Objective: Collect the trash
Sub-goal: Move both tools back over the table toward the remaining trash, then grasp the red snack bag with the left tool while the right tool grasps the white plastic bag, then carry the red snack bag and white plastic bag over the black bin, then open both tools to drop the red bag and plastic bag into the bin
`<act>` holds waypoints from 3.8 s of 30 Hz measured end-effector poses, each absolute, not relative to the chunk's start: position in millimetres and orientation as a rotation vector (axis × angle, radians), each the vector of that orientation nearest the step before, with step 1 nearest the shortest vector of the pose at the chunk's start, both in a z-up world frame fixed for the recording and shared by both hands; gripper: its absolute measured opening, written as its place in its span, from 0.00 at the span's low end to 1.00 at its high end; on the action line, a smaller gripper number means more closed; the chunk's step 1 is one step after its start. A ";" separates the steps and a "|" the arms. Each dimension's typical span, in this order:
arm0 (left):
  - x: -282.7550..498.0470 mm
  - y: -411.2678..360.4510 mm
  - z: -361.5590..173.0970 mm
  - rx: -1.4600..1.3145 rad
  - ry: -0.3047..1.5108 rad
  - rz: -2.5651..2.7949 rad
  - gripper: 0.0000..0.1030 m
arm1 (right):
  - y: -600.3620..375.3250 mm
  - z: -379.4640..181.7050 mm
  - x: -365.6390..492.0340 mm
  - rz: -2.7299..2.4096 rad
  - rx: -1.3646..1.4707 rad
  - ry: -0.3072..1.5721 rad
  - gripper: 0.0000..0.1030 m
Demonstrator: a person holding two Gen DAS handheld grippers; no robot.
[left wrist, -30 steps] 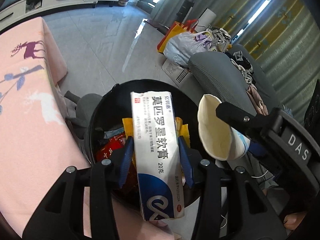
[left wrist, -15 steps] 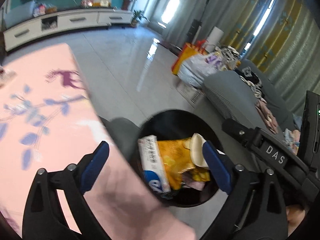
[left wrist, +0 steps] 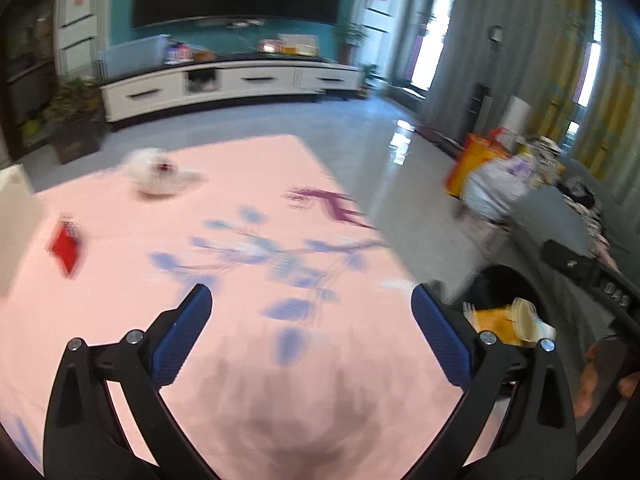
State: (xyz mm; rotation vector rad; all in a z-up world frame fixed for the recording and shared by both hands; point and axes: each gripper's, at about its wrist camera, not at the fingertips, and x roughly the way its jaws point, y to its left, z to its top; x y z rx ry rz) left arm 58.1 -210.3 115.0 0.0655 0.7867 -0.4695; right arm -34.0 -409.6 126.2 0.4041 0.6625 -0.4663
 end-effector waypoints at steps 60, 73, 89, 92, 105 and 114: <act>12.7 -117.4 166.4 -0.091 0.747 -0.373 0.25 | -311.8 189.5 12.1 0.008 0.406 0.660 0.28; -52.5 -284.4 142.7 0.014 0.763 -0.678 0.26 | -429.9 175.9 -109.7 -0.366 0.525 0.488 0.30; -65.0 -429.9 57.8 0.109 0.917 -0.845 0.26 | -530.3 81.6 -141.0 -0.569 0.747 0.684 0.34; -64.1 -444.7 38.6 0.126 0.964 -0.849 0.26 | -540.2 68.8 -140.7 -0.575 0.772 0.717 0.34; -57.4 -469.7 5.3 0.174 1.048 -0.845 0.28 | -545.0 45.7 -125.9 -0.560 0.849 0.795 0.46; -58.4 -467.2 9.5 0.166 1.034 -0.836 0.46 | -543.9 56.0 -129.9 -0.560 0.871 0.760 0.68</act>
